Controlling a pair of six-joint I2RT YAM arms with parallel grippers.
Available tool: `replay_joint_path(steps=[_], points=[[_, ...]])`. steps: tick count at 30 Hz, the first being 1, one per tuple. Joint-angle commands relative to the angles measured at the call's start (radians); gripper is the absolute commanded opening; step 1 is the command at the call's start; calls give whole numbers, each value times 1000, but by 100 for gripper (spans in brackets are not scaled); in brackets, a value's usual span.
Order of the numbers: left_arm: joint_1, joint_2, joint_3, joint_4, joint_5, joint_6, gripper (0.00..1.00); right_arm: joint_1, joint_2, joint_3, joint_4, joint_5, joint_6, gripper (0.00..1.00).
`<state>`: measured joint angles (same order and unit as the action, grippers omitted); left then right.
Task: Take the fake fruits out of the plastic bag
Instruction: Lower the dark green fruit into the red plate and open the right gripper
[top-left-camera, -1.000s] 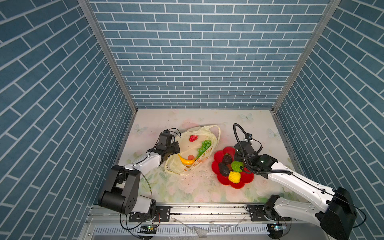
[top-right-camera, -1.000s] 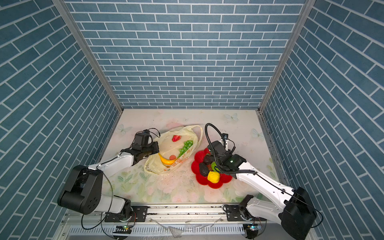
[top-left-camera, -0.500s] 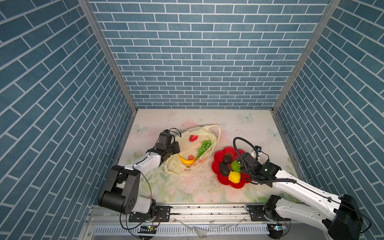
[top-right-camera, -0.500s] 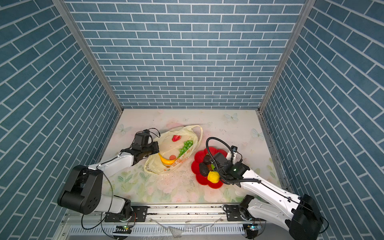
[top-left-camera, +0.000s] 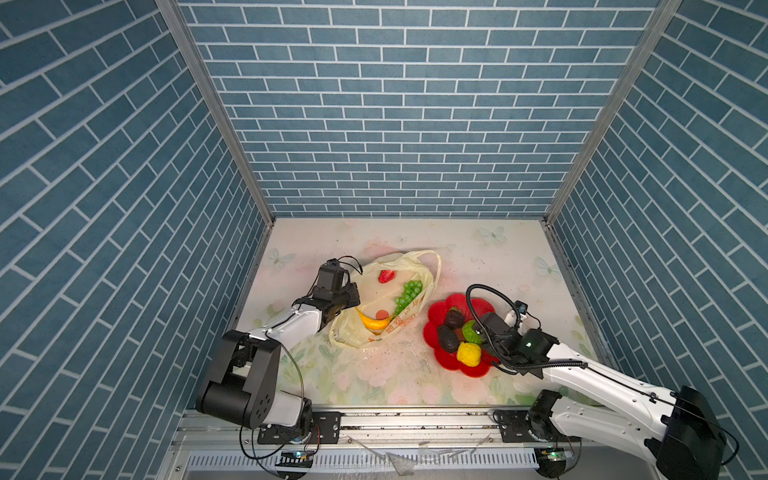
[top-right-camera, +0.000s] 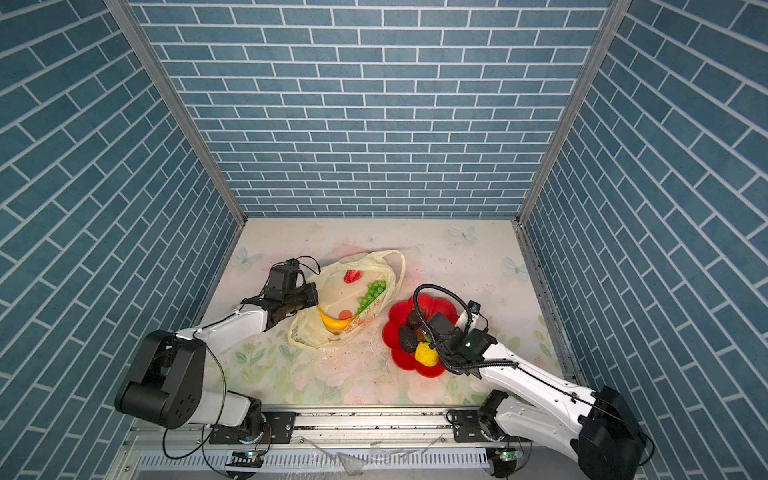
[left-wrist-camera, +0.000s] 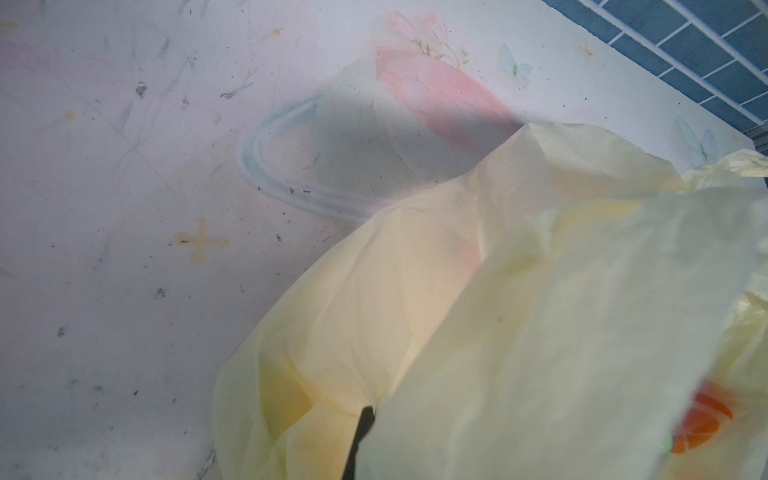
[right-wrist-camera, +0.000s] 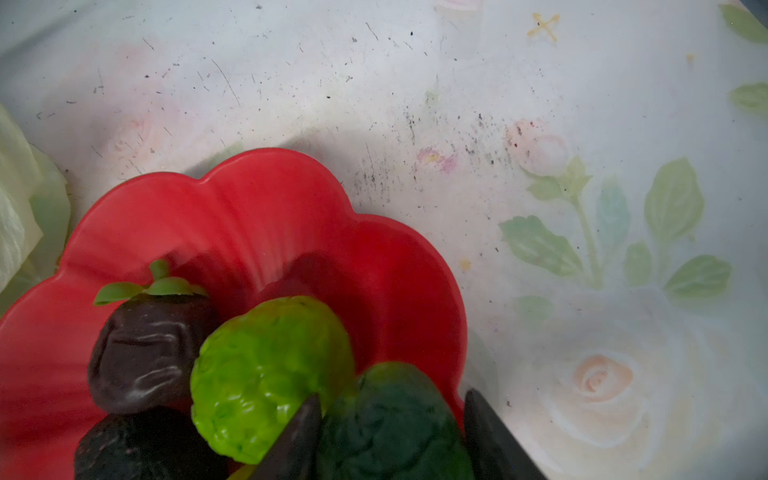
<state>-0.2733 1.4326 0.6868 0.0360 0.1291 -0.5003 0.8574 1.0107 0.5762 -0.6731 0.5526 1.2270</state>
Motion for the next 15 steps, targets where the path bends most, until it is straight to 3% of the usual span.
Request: replay_joint_path(steps=[1, 15], points=[[6, 1, -15, 5, 1, 10, 0, 3, 20, -18, 17, 4, 56, 55], [6, -2, -16, 5, 0, 13, 0, 3, 38, -17, 28, -5, 59, 65]])
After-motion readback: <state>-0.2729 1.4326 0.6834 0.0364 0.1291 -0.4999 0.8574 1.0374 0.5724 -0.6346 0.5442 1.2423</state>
